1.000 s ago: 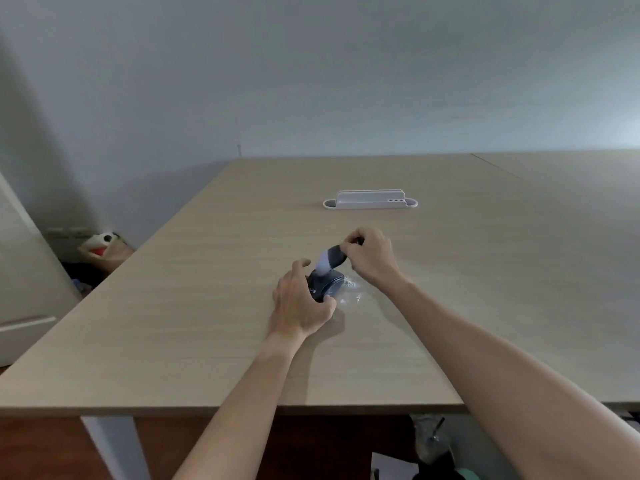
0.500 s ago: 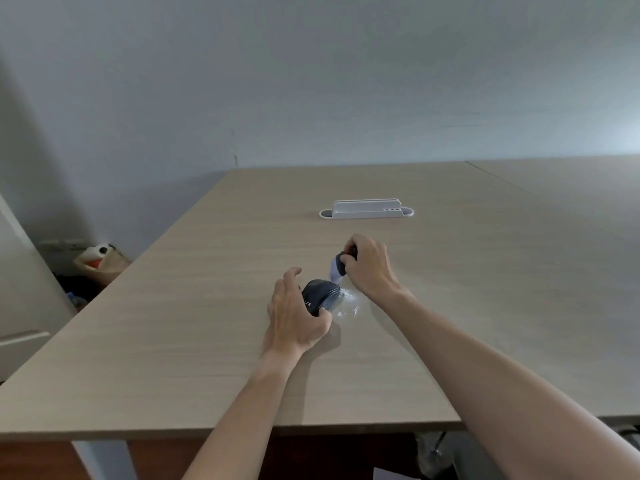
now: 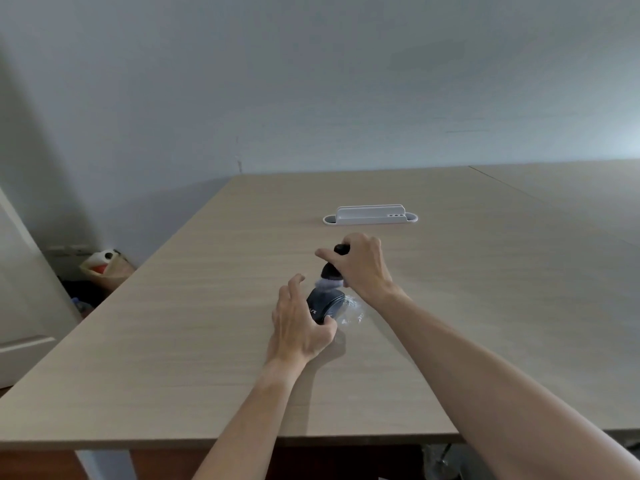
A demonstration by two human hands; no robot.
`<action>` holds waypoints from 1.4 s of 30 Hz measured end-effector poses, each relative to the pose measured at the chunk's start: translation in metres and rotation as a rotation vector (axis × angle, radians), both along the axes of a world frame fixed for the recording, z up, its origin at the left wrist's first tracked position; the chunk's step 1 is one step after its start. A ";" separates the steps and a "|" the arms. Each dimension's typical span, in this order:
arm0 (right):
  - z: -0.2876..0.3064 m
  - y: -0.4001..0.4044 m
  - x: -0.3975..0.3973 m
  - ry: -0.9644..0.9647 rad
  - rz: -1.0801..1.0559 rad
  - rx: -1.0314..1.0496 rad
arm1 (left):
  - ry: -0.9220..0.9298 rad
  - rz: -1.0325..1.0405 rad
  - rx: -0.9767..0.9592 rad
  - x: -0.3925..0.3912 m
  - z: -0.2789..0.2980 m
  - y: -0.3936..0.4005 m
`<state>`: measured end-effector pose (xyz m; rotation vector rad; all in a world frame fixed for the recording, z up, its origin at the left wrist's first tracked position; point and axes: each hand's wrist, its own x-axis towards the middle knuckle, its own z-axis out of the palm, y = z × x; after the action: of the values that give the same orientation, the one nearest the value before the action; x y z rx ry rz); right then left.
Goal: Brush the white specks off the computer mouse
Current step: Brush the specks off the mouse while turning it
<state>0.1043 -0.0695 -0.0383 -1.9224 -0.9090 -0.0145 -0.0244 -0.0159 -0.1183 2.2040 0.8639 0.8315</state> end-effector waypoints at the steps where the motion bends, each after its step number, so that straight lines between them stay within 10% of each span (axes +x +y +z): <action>1: -0.001 0.000 -0.001 0.072 0.018 0.032 | 0.001 -0.003 0.000 0.000 0.000 0.000; 15: -0.011 -0.008 0.017 0.364 0.085 -0.070 | -0.013 -0.014 0.024 -0.001 -0.001 0.002; 21: -0.018 0.000 0.026 0.101 -0.146 -0.028 | -0.024 -0.016 0.035 -0.001 0.000 -0.001; 26: -0.009 0.015 0.009 0.386 0.130 -0.105 | -0.053 -0.008 0.072 0.001 0.001 0.000; 31: -0.016 0.019 0.019 0.091 -0.031 -0.142 | -0.053 0.011 0.070 0.001 0.001 -0.001; 38: 0.001 0.001 0.015 0.397 0.336 -0.204 | -0.078 -0.006 0.113 0.001 0.001 0.000; 42: -0.008 0.002 0.016 0.127 0.128 -0.182 | -0.070 0.012 0.114 0.001 0.001 -0.002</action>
<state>0.1200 -0.0672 -0.0459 -2.0029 -0.9731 0.2717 -0.0235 -0.0177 -0.1172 2.2543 0.8147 0.9800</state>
